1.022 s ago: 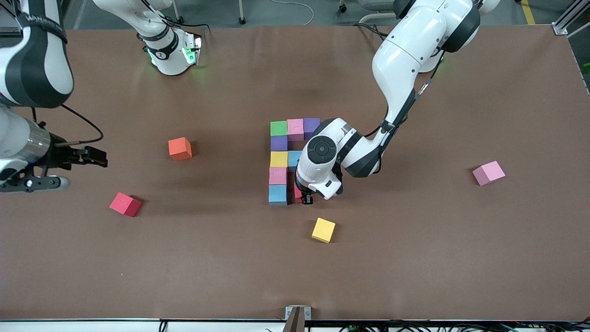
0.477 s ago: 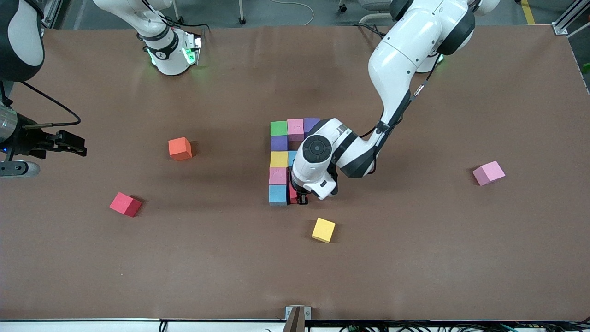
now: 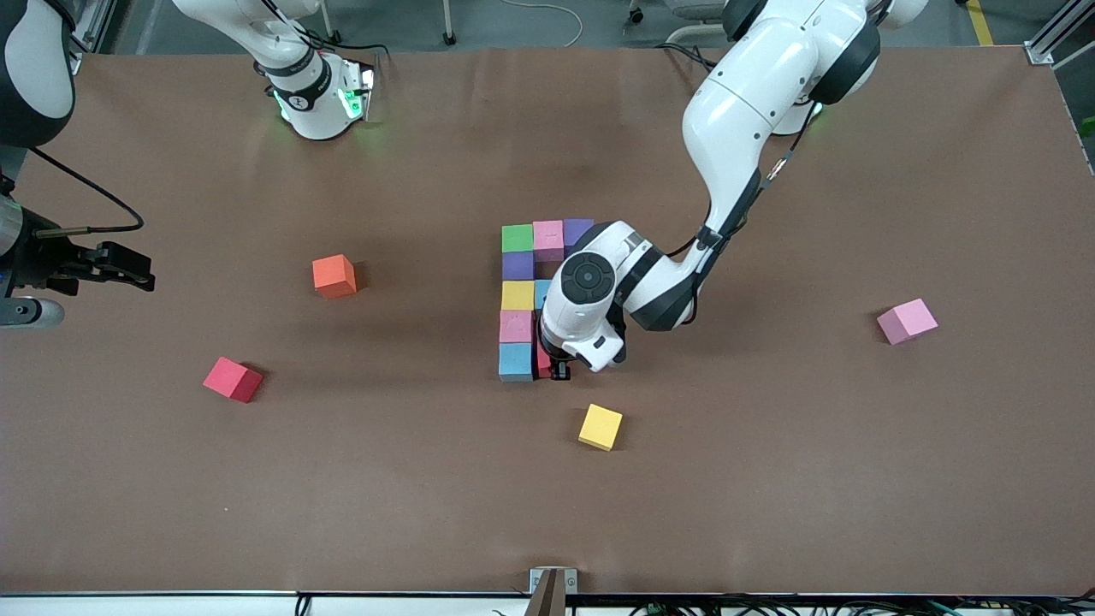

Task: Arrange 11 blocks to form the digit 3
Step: 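Lower the pink cube below the column while the right gripper releases light-blue, then release the pink cube and reach the yellow cube with the left gripper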

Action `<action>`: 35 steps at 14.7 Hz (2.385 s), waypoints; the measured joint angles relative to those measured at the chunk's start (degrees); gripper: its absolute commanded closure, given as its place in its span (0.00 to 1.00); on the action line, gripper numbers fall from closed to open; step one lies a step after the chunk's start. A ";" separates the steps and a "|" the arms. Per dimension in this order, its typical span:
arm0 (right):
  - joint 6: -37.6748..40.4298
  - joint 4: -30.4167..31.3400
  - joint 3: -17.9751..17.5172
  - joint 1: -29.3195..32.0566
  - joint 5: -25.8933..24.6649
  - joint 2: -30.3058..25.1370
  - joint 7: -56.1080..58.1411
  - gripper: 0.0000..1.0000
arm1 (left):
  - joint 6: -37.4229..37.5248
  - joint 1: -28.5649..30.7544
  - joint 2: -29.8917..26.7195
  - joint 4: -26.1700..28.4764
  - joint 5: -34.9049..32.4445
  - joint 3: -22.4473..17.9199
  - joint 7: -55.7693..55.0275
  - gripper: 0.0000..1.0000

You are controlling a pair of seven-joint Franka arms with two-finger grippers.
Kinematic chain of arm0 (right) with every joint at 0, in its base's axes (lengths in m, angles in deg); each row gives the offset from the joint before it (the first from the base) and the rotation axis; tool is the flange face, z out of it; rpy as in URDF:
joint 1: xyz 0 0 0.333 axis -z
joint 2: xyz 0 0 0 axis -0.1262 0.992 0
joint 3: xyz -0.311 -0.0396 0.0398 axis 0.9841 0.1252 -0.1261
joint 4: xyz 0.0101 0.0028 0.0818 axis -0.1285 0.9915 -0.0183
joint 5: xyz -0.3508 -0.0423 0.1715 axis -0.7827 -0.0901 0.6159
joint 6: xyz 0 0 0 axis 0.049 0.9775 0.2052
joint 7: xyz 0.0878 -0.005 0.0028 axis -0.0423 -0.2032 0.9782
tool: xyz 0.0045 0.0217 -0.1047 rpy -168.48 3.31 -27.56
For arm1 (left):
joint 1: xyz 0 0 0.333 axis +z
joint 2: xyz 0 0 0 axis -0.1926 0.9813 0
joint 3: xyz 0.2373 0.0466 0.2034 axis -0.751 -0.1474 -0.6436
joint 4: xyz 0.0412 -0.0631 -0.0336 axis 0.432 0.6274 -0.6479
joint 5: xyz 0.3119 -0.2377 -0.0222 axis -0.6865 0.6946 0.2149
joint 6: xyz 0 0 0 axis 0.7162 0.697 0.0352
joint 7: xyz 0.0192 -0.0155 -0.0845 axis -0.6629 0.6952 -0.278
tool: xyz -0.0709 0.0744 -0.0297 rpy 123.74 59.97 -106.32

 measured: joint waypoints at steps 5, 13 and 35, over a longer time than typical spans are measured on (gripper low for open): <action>1.40 -0.01 -0.06 0.00 0.00 0.11 0.00 0.00 | 0.00 -0.05 0.75 -0.99 0.00 0.01 0.24 0.67; 3.64 -0.28 -0.14 0.00 0.00 0.11 -0.03 0.00 | -1.09 -0.06 1.09 -1.42 0.00 0.01 0.25 0.67; 8.36 -1.39 0.71 -0.40 1.71 -3.67 -1.27 0.00 | 1.62 1.61 -2.88 -3.08 -1.93 -0.52 2.11 0.00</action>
